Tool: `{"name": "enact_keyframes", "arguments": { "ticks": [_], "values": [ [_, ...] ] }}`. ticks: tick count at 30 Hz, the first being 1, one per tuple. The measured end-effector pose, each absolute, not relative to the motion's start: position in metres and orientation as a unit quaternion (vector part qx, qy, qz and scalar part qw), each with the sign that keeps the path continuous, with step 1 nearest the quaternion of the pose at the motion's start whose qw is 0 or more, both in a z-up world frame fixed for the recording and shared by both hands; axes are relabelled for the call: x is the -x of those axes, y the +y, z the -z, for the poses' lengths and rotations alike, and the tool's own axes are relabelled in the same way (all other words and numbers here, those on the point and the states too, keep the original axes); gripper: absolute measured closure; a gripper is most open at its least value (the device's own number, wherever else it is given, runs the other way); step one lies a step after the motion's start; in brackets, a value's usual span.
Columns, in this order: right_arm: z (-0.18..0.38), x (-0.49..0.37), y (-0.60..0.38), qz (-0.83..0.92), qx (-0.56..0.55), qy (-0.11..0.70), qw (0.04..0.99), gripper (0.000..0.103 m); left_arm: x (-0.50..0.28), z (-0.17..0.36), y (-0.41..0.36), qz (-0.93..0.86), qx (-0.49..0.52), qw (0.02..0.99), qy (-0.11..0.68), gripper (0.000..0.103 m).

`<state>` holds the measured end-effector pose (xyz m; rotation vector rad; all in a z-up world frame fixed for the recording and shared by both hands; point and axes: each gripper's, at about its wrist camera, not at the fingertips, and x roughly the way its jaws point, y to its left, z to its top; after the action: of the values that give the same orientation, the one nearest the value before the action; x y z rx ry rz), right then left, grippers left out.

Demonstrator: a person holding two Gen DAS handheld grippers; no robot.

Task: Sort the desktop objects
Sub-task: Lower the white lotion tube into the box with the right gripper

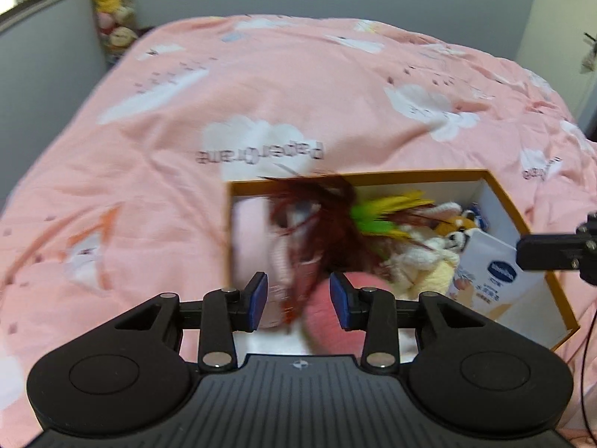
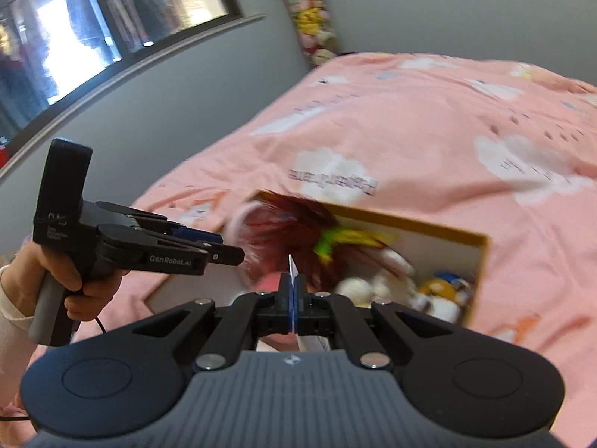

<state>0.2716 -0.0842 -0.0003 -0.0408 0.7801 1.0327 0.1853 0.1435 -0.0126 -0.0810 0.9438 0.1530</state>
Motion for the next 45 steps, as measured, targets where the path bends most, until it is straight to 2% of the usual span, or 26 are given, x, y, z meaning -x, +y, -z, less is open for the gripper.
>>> {"name": "enact_keyframes", "arguments": {
  "ticks": [9, 21, 34, 36, 38, 45],
  "values": [
    [-0.012, -0.265, -0.014, -0.560, 0.039, 0.338, 0.755, 0.103, -0.147, 0.000, 0.163, -0.114, 0.038, 0.886, 0.449, 0.060],
    [0.021, -0.253, 0.054, -0.582, 0.109, 0.342, 0.730, 0.103, -0.125, 0.019, 0.177, -0.112, 0.082, 0.877, 0.460, 0.061],
    [0.045, -0.253, 0.061, -0.571, 0.100, 0.383, 0.719, 0.103, -0.121, 0.026, 0.174, -0.108, 0.086, 0.877, 0.460, 0.061],
    [0.045, -0.254, 0.060, -0.571, 0.095, 0.389, 0.717, 0.102, -0.120, 0.025, 0.173, -0.109, 0.085, 0.880, 0.455, 0.061],
    [0.045, -0.254, 0.060, -0.567, 0.092, 0.394, 0.718, 0.096, -0.119, 0.022, 0.172, -0.110, 0.081, 0.884, 0.448, 0.061],
    [0.031, -0.248, 0.048, -0.559, 0.095, 0.376, 0.733, 0.092, -0.109, 0.006, 0.164, -0.110, 0.082, 0.894, 0.428, 0.061]
  ]
}}
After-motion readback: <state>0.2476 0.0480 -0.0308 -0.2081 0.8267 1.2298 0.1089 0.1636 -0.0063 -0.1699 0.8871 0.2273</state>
